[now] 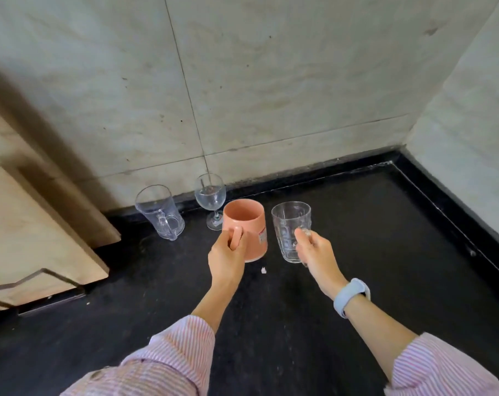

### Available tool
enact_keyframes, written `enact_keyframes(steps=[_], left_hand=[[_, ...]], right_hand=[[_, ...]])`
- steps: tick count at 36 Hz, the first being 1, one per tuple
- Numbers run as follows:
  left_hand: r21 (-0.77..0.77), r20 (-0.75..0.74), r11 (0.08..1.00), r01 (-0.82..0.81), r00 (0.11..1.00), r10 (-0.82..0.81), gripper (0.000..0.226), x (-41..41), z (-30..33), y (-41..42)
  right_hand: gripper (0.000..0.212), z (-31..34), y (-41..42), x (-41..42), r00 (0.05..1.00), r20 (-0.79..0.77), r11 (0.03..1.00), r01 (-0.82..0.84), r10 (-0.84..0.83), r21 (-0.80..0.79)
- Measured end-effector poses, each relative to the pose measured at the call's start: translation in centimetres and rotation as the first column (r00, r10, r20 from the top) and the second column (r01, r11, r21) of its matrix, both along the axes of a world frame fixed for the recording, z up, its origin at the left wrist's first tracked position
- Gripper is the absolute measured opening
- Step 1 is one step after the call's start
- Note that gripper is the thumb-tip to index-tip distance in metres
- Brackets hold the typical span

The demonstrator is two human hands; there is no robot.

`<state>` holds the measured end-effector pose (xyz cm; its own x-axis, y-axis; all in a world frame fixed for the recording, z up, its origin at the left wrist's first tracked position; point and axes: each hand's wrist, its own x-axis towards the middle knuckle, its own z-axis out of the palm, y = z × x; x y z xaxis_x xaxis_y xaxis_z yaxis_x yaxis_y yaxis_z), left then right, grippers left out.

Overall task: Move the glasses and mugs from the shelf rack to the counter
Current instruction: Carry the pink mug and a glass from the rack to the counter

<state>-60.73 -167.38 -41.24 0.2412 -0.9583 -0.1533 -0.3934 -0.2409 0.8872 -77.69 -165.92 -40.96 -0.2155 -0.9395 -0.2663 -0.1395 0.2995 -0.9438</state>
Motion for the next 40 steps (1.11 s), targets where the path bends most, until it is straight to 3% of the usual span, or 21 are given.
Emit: enact_keyframes(steps=[11, 23, 32, 40], left_hand=[[-0.065, -0.052, 0.997, -0.042, 0.998, 0.039, 0.025, -2.9, -3.4, -6.7], [-0.058, -0.035, 0.998, -0.016, 0.999, 0.013, 0.016, -3.3, -4.5, -7.3], [-0.07, -0.158, 0.984, 0.166, 0.972, -0.175, 0.009, -4.5, -6.6, -6.8], [-0.019, -0.021, 0.994, 0.106, 0.994, -0.107, 0.028, -4.6, -7.0, -7.6]], right_hand=[[0.035, -3.1, -7.1, -1.4, 0.995, 0.056, 0.994, -0.072, 0.077, -0.085], [0.019, -3.7, -9.5, -0.6, 0.98, -0.103, 0.985, -0.172, 0.169, -0.022], [0.032, -5.4, -10.9, -0.6, 0.933, -0.25, 0.966, -0.246, 0.258, 0.081], [0.03, -5.0, -10.9, -0.7, 0.881, -0.387, 0.962, -0.246, 0.272, 0.115]])
